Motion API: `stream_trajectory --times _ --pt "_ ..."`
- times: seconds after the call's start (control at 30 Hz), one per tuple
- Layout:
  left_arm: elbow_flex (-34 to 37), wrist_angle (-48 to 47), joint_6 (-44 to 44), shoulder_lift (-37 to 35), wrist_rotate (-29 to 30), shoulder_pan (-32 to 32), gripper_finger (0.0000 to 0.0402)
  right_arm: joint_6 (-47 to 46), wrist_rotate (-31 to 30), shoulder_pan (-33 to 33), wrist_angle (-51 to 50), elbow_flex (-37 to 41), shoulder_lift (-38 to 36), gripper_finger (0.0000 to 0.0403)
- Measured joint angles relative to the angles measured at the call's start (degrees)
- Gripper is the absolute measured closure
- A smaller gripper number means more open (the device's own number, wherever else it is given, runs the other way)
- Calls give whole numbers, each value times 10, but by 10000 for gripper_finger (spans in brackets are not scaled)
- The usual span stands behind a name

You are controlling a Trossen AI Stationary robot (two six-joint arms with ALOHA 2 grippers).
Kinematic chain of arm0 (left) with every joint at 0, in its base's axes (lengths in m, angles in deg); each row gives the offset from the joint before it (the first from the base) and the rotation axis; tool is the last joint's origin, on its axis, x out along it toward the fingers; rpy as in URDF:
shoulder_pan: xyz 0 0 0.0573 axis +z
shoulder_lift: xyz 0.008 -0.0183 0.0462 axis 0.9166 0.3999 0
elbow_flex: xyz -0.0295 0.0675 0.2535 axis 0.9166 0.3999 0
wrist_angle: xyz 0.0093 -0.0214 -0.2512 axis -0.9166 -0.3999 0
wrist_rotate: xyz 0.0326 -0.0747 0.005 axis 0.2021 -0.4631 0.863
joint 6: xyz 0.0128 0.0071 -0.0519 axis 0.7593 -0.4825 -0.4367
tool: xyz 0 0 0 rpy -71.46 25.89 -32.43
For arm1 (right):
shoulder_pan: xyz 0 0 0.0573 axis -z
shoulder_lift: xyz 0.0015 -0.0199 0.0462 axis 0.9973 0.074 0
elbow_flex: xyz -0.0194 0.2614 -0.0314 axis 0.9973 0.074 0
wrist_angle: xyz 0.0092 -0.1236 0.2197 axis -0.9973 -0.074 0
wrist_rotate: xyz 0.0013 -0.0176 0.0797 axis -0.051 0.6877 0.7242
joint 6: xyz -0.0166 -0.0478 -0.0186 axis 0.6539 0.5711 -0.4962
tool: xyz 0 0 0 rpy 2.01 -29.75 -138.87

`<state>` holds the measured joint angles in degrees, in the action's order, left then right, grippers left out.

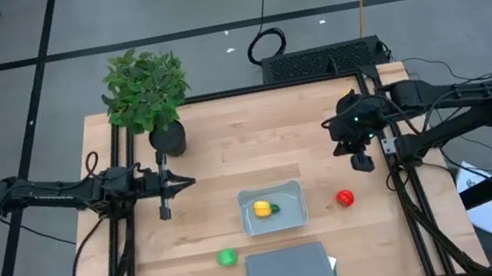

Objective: Pick and placing Produce into tupperware
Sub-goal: Put the red tomato into the gray bin

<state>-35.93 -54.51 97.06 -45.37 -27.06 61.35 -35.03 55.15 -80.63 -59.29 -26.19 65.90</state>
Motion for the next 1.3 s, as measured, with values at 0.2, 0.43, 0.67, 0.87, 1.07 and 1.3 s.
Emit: stream_trajectory --times 0.2,0.43,0.67,0.87,1.07,1.3 --pt "0 0 0 0 0 0 377 75 -4 -28 -53 0 0 403" --pt "0 0 -2 0 0 0 395 135 -7 -53 -49 0 3 403" --pt "0 0 -2 0 0 0 390 47 -7 -83 -53 0 22 403" --pt "0 0 -2 0 0 0 374 -6 -4 -131 -53 0 26 403" --pt "0 0 -2 0 0 0 384 -115 -4 -172 -50 0 26 403" --pt "0 -1 -3 0 0 0 400 -264 -25 -212 -50 0 26 403"
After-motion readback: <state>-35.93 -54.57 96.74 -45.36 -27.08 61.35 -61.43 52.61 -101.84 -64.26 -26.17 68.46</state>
